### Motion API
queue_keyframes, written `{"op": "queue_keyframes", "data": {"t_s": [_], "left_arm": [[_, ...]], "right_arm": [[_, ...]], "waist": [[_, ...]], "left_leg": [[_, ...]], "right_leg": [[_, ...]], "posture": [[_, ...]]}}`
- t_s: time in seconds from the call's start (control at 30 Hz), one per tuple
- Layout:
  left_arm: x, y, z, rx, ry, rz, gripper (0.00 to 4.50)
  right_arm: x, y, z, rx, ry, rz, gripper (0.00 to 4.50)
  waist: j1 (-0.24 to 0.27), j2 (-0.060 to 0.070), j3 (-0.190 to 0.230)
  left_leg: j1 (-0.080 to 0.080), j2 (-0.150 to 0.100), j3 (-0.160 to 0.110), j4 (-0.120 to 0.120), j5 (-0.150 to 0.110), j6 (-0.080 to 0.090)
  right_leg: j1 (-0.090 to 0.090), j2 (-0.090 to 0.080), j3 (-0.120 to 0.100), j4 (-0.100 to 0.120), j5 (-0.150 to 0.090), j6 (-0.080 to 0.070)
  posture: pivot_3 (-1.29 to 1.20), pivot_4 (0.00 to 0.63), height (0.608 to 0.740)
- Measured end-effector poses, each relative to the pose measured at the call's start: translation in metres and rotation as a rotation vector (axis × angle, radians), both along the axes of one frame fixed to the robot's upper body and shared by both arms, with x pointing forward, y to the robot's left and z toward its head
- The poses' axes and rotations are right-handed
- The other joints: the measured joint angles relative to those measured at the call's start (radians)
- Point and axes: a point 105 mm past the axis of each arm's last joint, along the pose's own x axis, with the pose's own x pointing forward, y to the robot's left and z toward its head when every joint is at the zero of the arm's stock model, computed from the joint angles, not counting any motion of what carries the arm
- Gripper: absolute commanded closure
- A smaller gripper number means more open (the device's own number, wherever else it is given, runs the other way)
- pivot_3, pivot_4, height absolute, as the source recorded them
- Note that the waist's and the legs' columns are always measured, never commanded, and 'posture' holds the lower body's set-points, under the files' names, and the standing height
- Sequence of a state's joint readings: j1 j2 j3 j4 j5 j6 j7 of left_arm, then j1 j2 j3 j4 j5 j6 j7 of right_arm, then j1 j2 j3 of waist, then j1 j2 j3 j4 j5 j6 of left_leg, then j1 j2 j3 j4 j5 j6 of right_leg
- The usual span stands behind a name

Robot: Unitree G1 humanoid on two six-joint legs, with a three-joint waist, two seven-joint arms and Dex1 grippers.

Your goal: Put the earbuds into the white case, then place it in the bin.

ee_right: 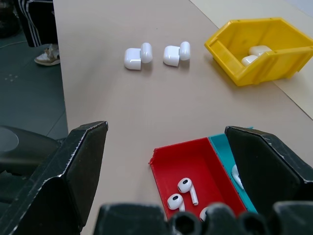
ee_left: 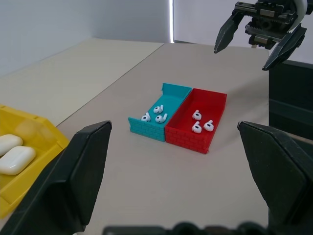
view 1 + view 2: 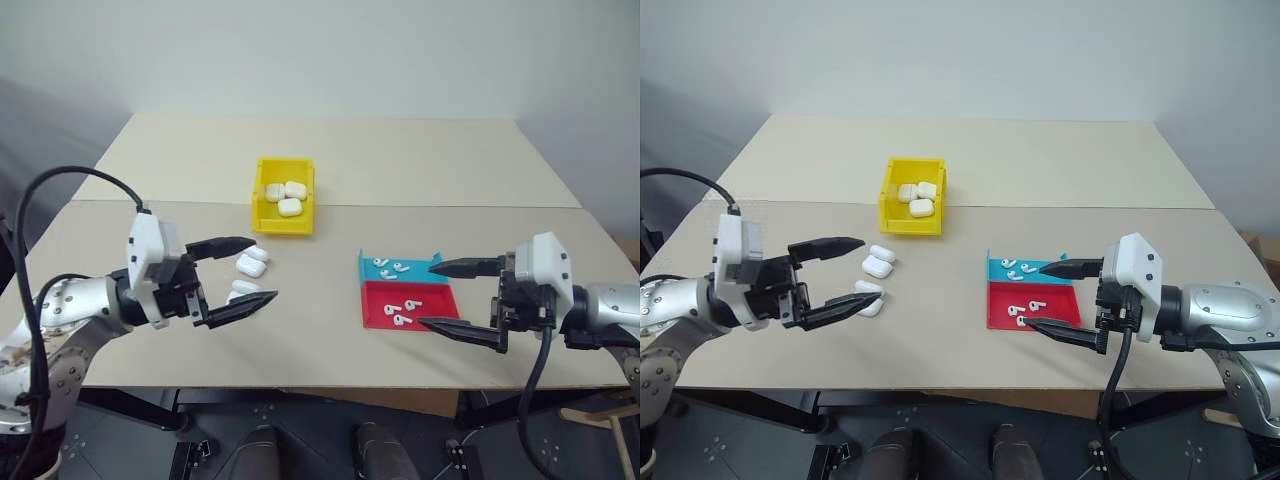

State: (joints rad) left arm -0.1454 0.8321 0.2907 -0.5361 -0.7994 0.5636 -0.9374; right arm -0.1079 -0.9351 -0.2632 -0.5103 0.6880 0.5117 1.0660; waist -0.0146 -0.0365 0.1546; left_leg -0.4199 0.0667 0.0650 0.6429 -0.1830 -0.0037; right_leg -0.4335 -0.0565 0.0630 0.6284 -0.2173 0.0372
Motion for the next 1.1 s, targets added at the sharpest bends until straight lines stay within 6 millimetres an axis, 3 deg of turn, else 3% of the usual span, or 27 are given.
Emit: {"op": "queue_keyframes", "data": {"t_s": [0.33, 0.47, 0.73, 0.83, 1.1], "left_arm": [[0.001, 0.004, -0.005, 0.048, 0.055, 0.023, 0.0], [0.007, 0.003, -0.02, 0.211, 0.08, 0.12, 0.0], [0.028, 0.007, -0.03, 0.309, 0.051, 0.372, 0.0], [0.036, 0.013, -0.043, 0.471, 0.172, 0.425, 0.0], [0.055, 0.027, -0.053, 0.607, 0.474, 0.619, 0.0]], "right_arm": [[0.0, 0.0, 0.0, -0.001, -0.001, 0.001, 0.03], [0.0, 0.0, 0.0, -0.007, 0.0, 0.002, 0.03], [-0.001, 0.001, 0.003, -0.02, -0.008, -0.001, 0.03], [-0.001, 0.0, 0.002, -0.016, -0.009, -0.016, 0.03], [-0.003, 0.004, 0.002, 0.004, -0.023, -0.027, 0.03]], "waist": [[0.0, 0.0, 0.0], [0.001, 0.0, 0.0], [0.002, 0.0, 0.0], [0.004, -0.001, 0.001], [0.0, -0.002, 0.001]], "left_leg": [[0.0, 0.0, 0.0, 0.0, 0.0, 0.0], [0.0, 0.0, 0.0, 0.0, 0.0, 0.0], [0.0, 0.0, 0.0, 0.0, 0.0, 0.0], [0.0, -0.001, -0.001, 0.0, 0.0, 0.0], [-0.001, -0.002, -0.002, 0.0, 0.0, 0.0]], "right_leg": [[0.0, 0.0, 0.0, 0.0, 0.0, 0.0], [0.0, 0.0, 0.0, 0.0, 0.0, 0.0], [0.0, 0.0, 0.0, 0.0, 0.0, 0.0], [0.0, 0.0, 0.0, 0.001, 0.0, 0.0], [0.0, 0.001, 0.0, 0.0, 0.0, 0.003]], "posture": [[0.0, 0.15, 0.74], [0.0, 0.15, 0.74], [0.0, 0.15, 0.74], [0.0, 0.15, 0.74], [0.0, 0.15, 0.74]]}}
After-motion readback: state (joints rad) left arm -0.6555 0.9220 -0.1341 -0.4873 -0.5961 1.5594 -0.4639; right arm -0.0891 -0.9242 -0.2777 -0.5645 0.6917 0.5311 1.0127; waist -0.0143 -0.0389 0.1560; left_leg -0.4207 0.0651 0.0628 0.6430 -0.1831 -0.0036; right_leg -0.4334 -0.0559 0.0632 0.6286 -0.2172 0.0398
